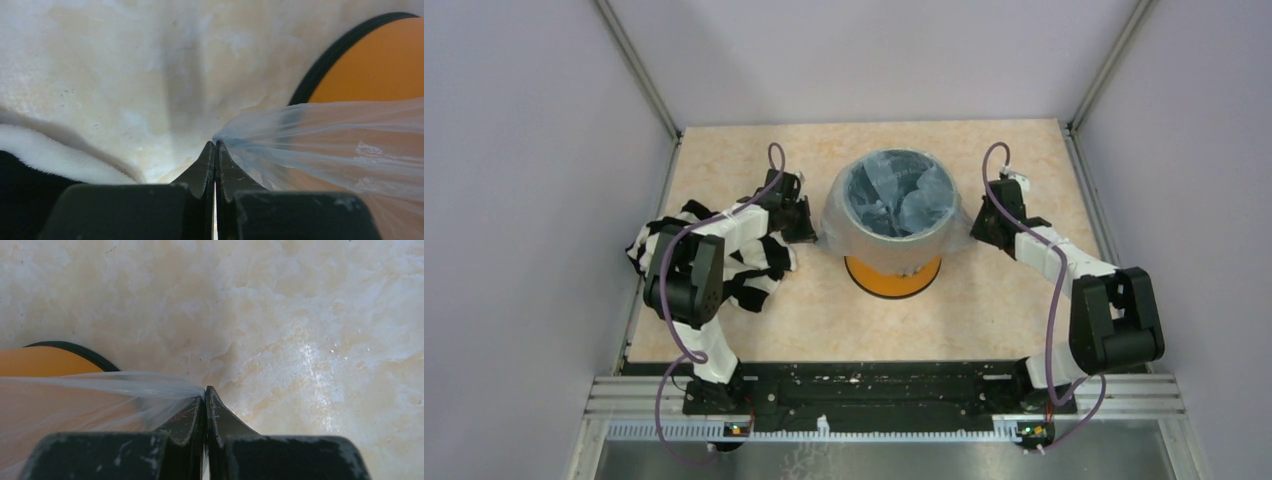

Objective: Put the trash bags into the trash bin

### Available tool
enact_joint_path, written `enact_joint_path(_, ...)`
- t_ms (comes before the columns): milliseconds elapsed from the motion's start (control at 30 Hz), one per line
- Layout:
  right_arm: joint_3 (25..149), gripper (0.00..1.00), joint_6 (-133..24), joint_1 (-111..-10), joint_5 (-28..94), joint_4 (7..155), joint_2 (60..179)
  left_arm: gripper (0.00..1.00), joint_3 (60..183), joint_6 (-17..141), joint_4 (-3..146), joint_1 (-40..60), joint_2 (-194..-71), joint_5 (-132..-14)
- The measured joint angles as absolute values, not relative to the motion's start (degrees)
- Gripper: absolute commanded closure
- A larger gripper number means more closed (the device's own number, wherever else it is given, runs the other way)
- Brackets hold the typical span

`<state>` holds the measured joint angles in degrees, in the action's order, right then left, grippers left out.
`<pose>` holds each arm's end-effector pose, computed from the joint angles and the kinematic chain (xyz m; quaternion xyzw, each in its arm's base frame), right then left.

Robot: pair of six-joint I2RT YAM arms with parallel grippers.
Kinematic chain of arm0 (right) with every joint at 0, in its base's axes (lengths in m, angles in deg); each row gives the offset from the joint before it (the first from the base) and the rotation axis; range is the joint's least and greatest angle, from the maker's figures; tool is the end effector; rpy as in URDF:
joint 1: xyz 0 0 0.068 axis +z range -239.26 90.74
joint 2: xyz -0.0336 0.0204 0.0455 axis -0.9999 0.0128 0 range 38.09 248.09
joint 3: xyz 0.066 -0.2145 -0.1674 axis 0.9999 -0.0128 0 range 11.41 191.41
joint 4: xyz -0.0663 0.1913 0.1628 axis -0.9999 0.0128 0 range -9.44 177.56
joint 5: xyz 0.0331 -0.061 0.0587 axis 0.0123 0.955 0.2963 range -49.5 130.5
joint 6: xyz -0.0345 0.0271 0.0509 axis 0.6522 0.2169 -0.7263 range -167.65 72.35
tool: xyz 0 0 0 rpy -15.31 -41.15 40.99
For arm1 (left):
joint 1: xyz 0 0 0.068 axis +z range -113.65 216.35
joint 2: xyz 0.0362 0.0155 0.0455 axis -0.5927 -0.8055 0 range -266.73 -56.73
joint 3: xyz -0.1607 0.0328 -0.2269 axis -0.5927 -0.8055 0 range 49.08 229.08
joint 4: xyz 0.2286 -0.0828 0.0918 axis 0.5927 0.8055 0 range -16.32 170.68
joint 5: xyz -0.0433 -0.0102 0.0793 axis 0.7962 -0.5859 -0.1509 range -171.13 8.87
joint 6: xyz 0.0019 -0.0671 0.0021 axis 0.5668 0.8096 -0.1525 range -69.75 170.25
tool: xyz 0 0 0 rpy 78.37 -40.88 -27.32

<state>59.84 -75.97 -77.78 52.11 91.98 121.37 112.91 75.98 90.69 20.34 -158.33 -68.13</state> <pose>0.3055 0.0511 0.2018 0.1724 0.9078 0.0378 0.3803 0.3585 -0.1153 0.1745 -0.0461 0.9465 -0.2079 0.2424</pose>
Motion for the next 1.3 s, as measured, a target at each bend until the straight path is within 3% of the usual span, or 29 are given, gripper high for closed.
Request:
enact_joint_path(800, 56.8, 1.00, -76.3, -84.0, 49.0, 88.2, 126.4, 1.00, 114.2, 75.1, 90.8, 20.3, -162.1, -76.1)
enact_joint_path(833, 56.8, 0.97, -76.3, -84.2, 48.7, 88.2, 126.4, 1.00, 114.6, 75.1, 90.9, 20.4, -162.3, -76.1)
enact_joint_path(967, 56.8, 0.67, -76.1, -84.9, 47.1, 88.2, 126.4, 1.00, 114.6, 74.9, 91.1, 20.6, -162.4, -76.1)
enact_joint_path(1067, 56.5, 0.54, -76.2, -85.7, 46.2, 88.7, 125.6, 1.00, 114.7, 74.5, 91.2, 20.8, -162.3, -75.7)
enact_joint_path(1133, 55.7, 0.48, -76.2, -86.2, 45.8, 89.5, 123.6, 1.00, 114.7, 74.5, 91.3, 20.9, -162.2, -75.6)
enact_joint_path(1300, 54.5, 0.44, -76.4, -86.6, 45.3, 91.9, 116.2, 1.00, 114.7, 74.2, 91.5, 21.0, -162.2, -75.6)
